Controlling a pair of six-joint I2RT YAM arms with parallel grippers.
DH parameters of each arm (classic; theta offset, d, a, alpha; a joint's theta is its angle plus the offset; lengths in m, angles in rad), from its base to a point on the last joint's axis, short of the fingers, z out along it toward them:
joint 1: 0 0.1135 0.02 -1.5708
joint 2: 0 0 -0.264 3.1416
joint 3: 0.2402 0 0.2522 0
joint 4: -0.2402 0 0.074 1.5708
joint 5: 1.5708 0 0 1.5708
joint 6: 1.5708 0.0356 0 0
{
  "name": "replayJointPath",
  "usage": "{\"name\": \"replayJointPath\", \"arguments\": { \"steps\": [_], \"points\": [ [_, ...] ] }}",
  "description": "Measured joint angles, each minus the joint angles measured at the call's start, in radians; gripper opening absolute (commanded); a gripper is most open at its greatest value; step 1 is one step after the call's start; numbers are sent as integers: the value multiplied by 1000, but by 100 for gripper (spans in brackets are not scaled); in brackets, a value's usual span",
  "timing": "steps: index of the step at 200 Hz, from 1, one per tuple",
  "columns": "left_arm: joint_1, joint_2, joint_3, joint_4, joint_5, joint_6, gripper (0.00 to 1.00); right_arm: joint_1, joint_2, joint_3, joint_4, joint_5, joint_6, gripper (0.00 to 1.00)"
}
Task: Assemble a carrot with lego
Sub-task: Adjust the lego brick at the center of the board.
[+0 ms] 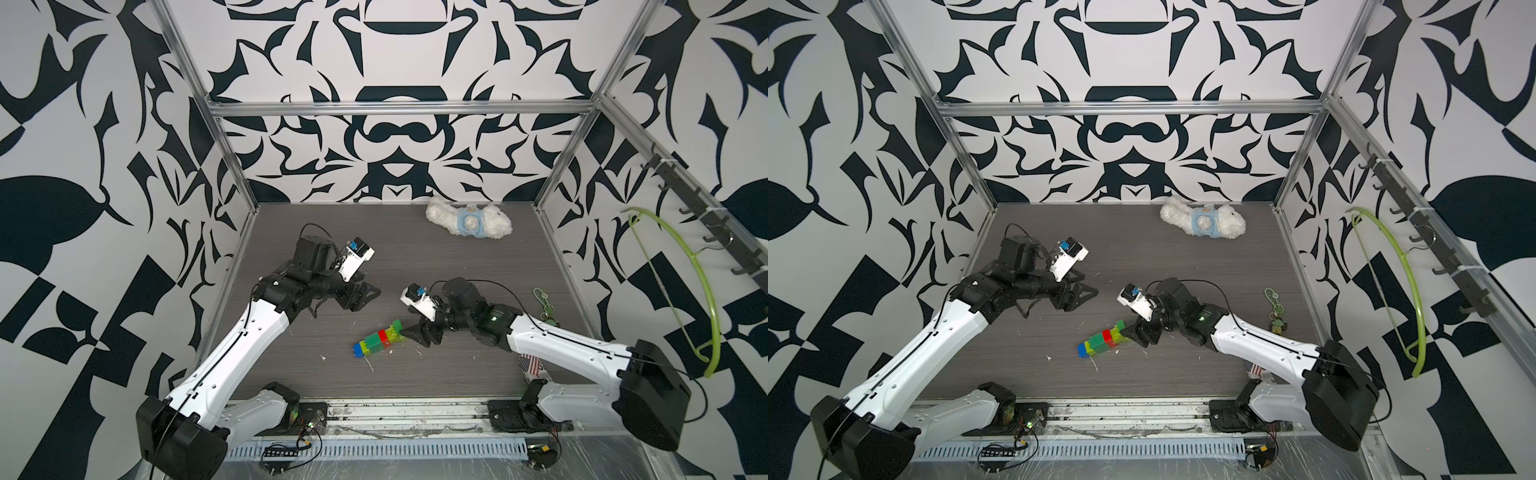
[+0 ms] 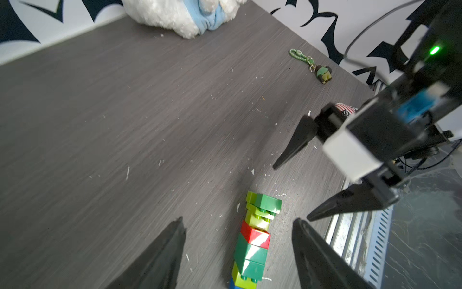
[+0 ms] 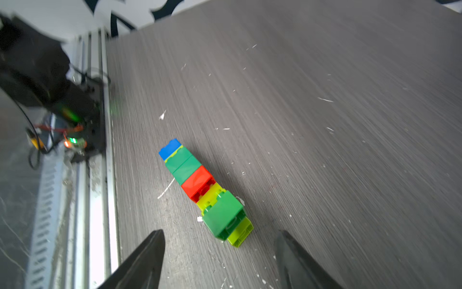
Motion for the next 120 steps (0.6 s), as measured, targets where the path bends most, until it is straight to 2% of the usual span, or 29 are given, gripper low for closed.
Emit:
{"name": "replayJointPath", "arguments": {
  "steps": [26, 39, 64, 90, 107, 120],
  "points": [
    [-130, 45, -31, -75, -64, 26, 80, -233, -83, 6, -11, -51, 136, 74],
    [-179, 82, -25, -126, -122, 68, 80, -299, -84, 31, -26, -62, 175, 74],
    [-219, 206, -25, -185, -204, 138, 81, -307, -70, 61, -48, -94, 213, 74],
    [-230, 304, -63, -167, -230, 158, 81, -305, -68, 61, -80, -113, 227, 74],
    [-234, 322, -90, -140, -224, 156, 76, -307, -70, 61, -90, -119, 230, 74],
    [-236, 328, -98, -119, -219, 148, 66, -310, -73, 61, -102, -123, 230, 73]
  ]
}}
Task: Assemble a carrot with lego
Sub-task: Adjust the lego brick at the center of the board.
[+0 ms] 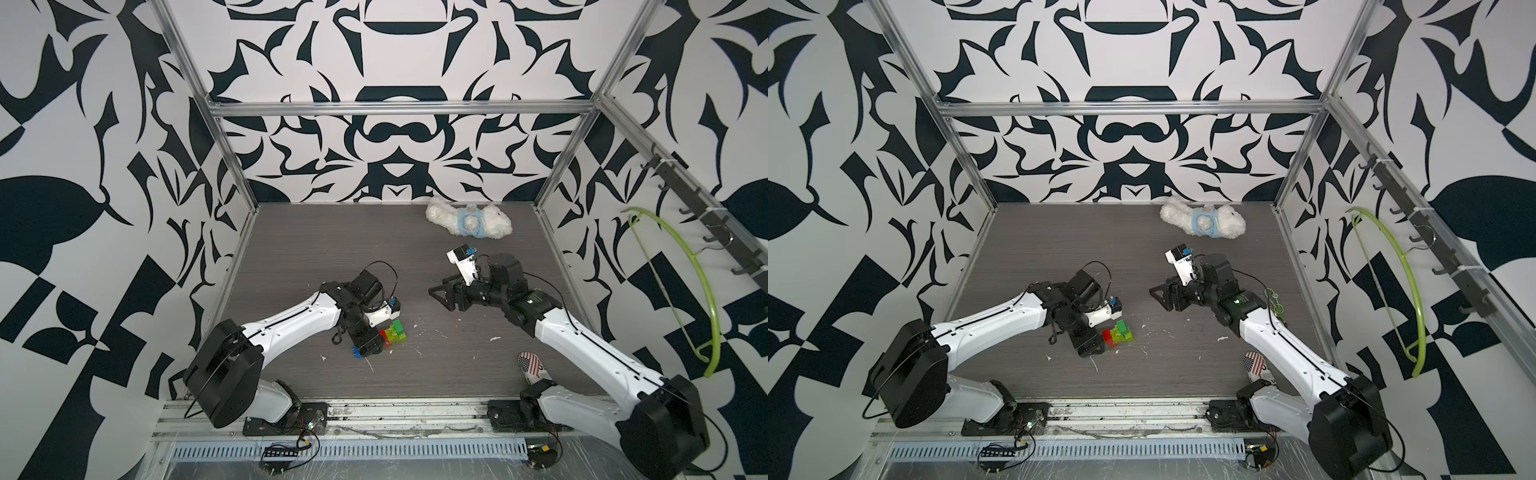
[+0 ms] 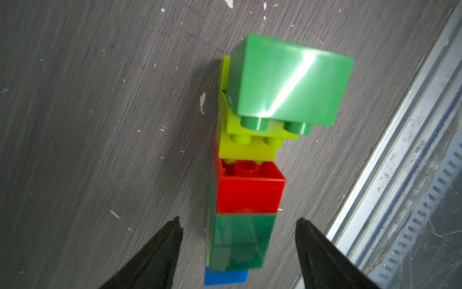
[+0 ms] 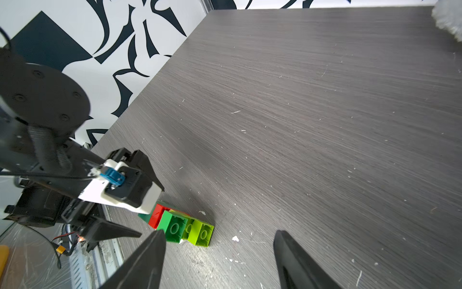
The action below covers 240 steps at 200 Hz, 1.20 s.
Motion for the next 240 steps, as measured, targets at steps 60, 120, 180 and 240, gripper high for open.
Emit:
{"name": "replayJointPath", "arguments": {
  "steps": [60, 120, 180, 240],
  "points": [
    [10, 63, 18, 65, 60, -23, 33, -2, 0, 0, -20, -19, 2, 72],
    [203, 233, 123, 82, 324, -48, 30, -2, -1, -1, -21, -34, 3, 72],
    [350, 524, 313, 92, 502, -149, 68, -5, 0, -2, -21, -56, 3, 72],
    [440, 438, 278, 109, 524, -208, 81, -24, -1, -2, -62, 100, 27, 74]
  ]
}}
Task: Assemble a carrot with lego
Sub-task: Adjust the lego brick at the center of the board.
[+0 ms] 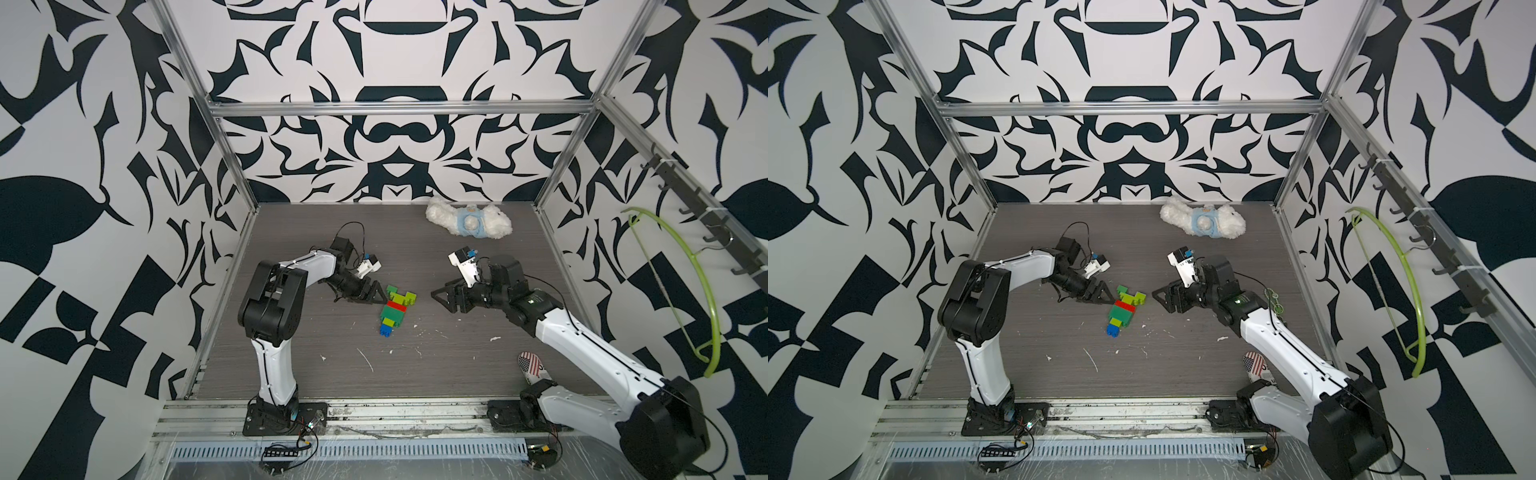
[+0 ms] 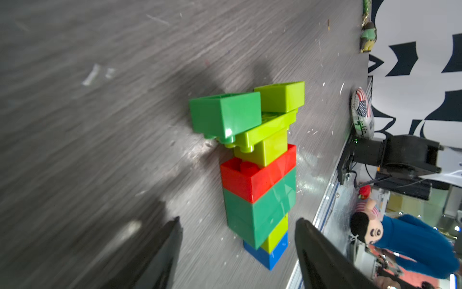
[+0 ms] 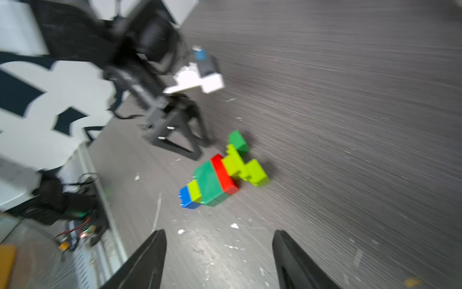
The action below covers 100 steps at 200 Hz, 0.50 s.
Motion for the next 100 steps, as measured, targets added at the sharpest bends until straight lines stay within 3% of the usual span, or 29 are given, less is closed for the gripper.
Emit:
{"name": "replayJointPath", "arguments": {
  "steps": [25, 39, 59, 78, 100],
  "points": [
    [32, -218, -122, 148, -152, -97, 84, -14, -2, -10, -3, 270, -3, 76],
    [42, -375, -226, 280, -299, -142, 94, -16, -11, -48, 47, 451, -32, 77],
    [52, -550, -363, 454, -541, -168, 99, -31, -10, -145, 176, 692, -105, 80],
    [82, -591, -431, 573, -714, -158, 100, -71, 55, -242, 336, 827, -162, 81],
    [166, -552, -504, 724, -785, -132, 99, -142, 208, -328, 557, 875, -194, 81]
  ]
}}
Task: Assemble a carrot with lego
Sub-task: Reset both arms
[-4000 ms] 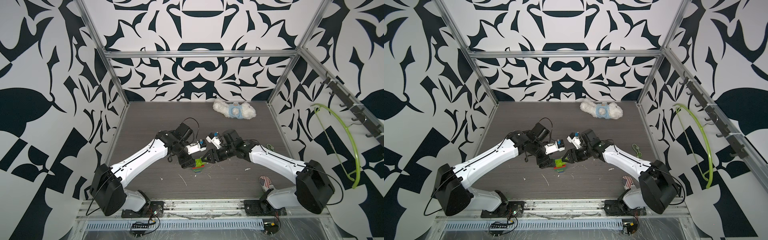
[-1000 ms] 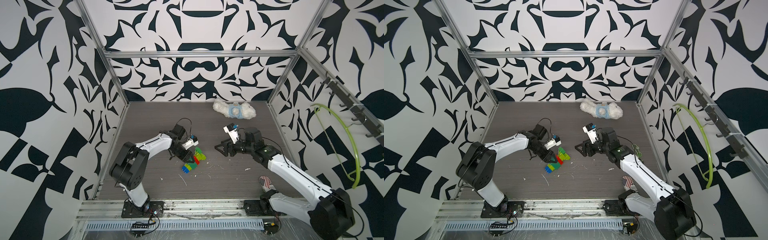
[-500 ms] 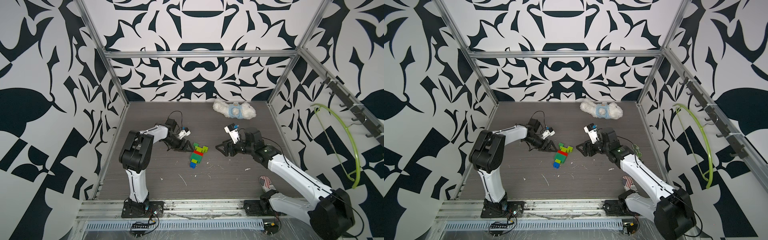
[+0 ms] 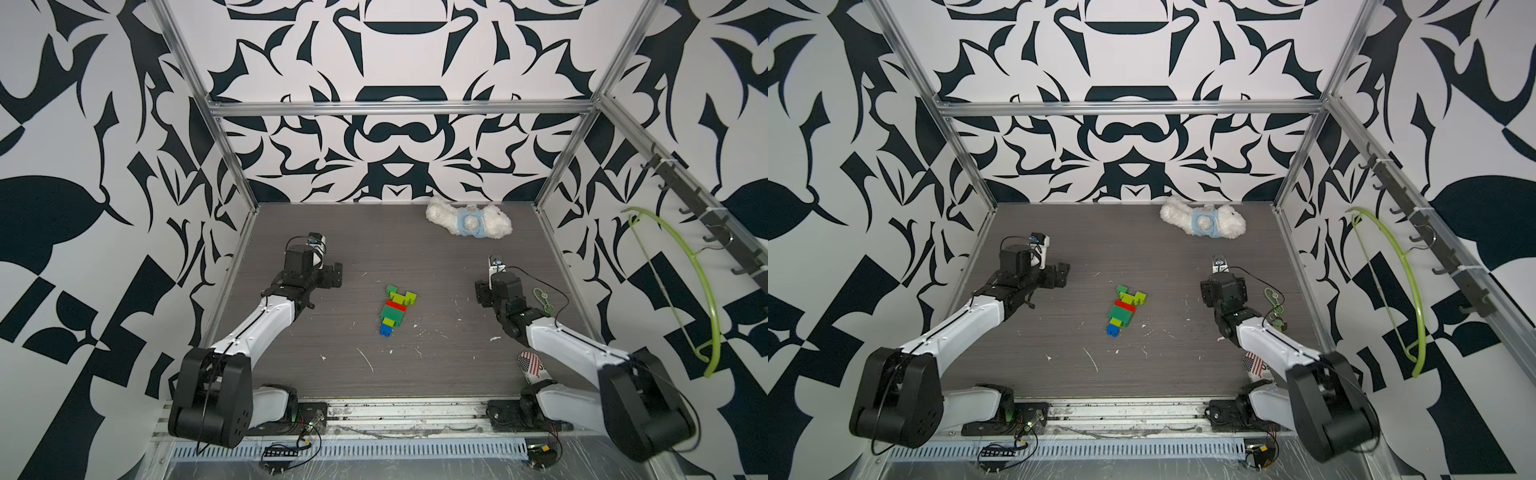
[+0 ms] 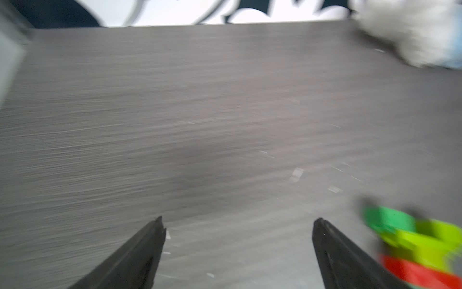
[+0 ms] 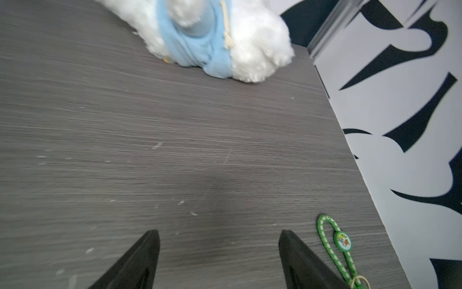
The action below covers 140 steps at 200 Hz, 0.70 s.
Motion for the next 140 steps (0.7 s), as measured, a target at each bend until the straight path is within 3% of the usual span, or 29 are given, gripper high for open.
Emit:
{"name": "replayJointPath", "arguments": {
  "steps": [35, 70, 104, 108, 110, 113, 140],
  "points": [
    [89, 130, -147, 241, -37, 31, 99, -55, 209, -40, 262, -23, -46, 81],
    [129, 192, -211, 451, 7, 29, 99, -154, 240, -80, 480, -140, -37, 81],
    [141, 211, -264, 651, 24, 20, 99, -173, 252, -80, 491, -197, -31, 81],
    [141, 215, -268, 659, 25, 18, 99, -173, 251, -77, 491, -202, -30, 84],
    [142, 218, -269, 660, 26, 16, 100, -173, 251, -77, 491, -205, -29, 95],
    [142, 219, -272, 662, 26, 15, 99, -173, 251, -76, 492, -208, -23, 99],
    [142, 223, -286, 705, 29, 12, 99, -175, 251, -70, 491, -225, -19, 100]
  ]
}}
